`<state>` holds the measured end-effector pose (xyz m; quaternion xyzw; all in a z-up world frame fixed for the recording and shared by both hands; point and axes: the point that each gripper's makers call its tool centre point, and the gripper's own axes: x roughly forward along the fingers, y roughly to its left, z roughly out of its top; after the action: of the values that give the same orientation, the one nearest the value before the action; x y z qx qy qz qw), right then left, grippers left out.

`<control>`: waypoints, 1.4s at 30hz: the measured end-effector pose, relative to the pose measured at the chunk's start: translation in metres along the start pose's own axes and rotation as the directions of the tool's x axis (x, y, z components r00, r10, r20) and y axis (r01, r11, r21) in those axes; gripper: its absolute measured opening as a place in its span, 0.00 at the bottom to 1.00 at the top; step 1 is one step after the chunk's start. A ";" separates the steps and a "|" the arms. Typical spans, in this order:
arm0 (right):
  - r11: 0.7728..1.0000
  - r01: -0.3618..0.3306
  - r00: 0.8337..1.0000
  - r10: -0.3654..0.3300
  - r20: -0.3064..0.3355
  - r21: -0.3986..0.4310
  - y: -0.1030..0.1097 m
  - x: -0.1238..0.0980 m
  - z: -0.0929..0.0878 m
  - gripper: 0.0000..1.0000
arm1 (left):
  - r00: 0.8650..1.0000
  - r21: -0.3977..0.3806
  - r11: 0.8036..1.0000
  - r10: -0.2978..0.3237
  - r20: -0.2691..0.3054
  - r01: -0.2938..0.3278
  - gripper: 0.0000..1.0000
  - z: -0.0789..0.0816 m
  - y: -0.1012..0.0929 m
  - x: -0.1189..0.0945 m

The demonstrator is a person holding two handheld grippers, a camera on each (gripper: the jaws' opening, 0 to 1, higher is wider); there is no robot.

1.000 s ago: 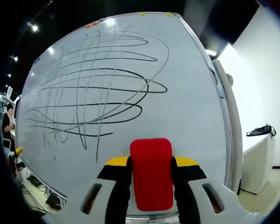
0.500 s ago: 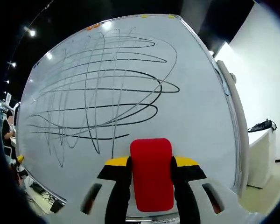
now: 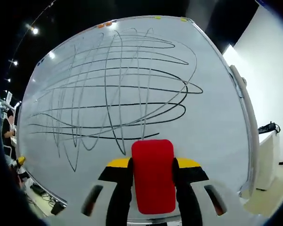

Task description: Wipe the writing off the whiteboard with the eraser

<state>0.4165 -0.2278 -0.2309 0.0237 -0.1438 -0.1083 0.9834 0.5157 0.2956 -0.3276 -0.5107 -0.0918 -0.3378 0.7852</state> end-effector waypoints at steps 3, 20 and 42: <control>1.000 -0.005 1.000 0.005 -0.001 -0.011 0.012 -0.001 0.000 0.36 | 1.000 -0.001 1.000 0.000 0.002 0.000 0.51 0.002 0.003 0.001; 0.999 -0.013 1.000 0.013 0.028 -0.030 0.070 -0.009 -0.002 0.36 | 1.000 -0.012 1.000 0.001 0.012 0.000 0.51 0.002 0.005 0.000; 0.999 -0.017 1.000 0.017 0.008 -0.034 0.096 -0.010 -0.001 0.36 | 1.000 -0.024 1.000 0.017 0.009 -0.017 0.51 0.002 0.005 -0.001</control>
<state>0.4269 -0.1319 -0.2270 0.0054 -0.1460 -0.1024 0.9840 0.5188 0.2984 -0.3310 -0.5226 -0.0869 -0.3297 0.7814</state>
